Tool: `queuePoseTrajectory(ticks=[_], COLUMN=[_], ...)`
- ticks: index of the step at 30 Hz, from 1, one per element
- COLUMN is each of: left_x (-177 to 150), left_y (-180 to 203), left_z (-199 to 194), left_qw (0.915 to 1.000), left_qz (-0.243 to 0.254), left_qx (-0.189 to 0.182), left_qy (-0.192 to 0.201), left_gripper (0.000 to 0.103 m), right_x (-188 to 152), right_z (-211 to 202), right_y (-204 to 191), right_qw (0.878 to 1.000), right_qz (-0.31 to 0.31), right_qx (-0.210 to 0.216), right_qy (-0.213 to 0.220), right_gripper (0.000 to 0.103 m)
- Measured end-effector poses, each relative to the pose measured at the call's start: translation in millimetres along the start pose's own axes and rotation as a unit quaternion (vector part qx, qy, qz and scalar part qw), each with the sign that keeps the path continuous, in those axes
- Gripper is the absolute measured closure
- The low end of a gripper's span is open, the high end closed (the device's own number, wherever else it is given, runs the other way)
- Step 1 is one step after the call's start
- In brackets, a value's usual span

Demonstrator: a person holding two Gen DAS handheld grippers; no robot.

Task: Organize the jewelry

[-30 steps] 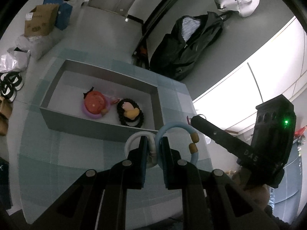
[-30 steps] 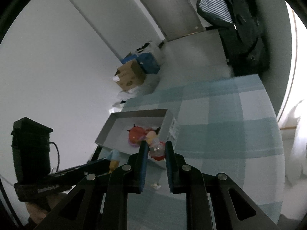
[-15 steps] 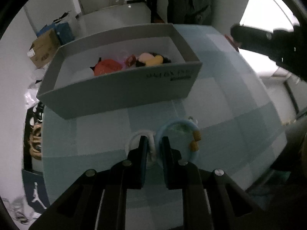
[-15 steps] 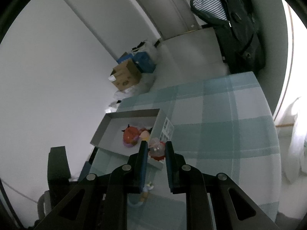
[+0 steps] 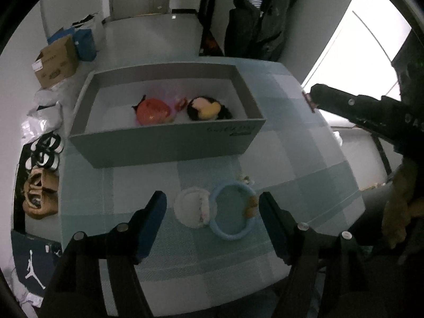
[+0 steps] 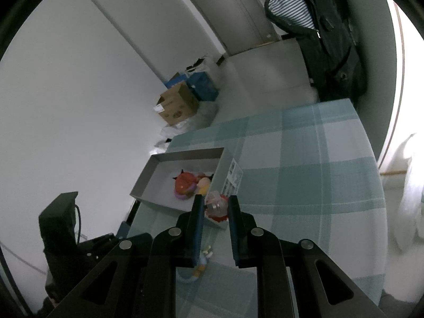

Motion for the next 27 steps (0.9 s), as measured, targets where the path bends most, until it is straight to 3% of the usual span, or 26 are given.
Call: queuePoseTrajectory(ticks=[4,10,11,12,14,19,22,23,27], left_x=[17,26,26,24,17,17,18,18,18], left_y=[15,35,37,42,43,42,42,42,39], left_z=[13,44,48,51,63,66,65,64,56], left_qw=[0.9992,0.9955,0.9944,0.993,0.989,0.9894,0.9898,0.9902,0.9935], left_qz=[0.04,0.085,0.094,0.103,0.119,0.114,0.105,0.1,0.05], left_qx=[-0.009,-0.019,-0.013,-0.011,0.004,0.007,0.006,0.002,-0.053], left_qy=[-0.001,-0.038,-0.046,-0.056,-0.087,-0.09,-0.096,-0.098,-0.087], left_gripper=[0.035,0.036,0.046,0.064,0.076,0.076,0.084,0.095,0.1], right_x=[1,6,7,7,8,10,10,10,11], right_z=[-3,-13,-13,-14,-14,-17,-17,-18,-19], right_y=[0,9,13,15,21,23,21,20,19], right_qw=[1.0,1.0,1.0,1.0,1.0,1.0,1.0,1.0,1.0], right_qz=[0.003,0.012,0.015,0.017,0.024,0.028,0.027,0.026,0.027], right_qx=[0.002,0.0,-0.003,-0.005,-0.008,-0.008,-0.005,-0.004,-0.001], right_qy=[0.002,0.012,0.013,0.012,0.01,0.011,0.012,0.012,0.015], right_gripper=[0.086,0.086,0.086,0.086,0.086,0.086,0.086,0.086,0.086])
Point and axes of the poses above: each gripper's, at about its wrist camera, not at the fingertips, and z roughly the way its jaws point, y to its right, x to its top, the point moved 10 cm from there along z, roughly the way its jaws point, and after that the axes turned 12 degrees about z, right-handed, at the moved point
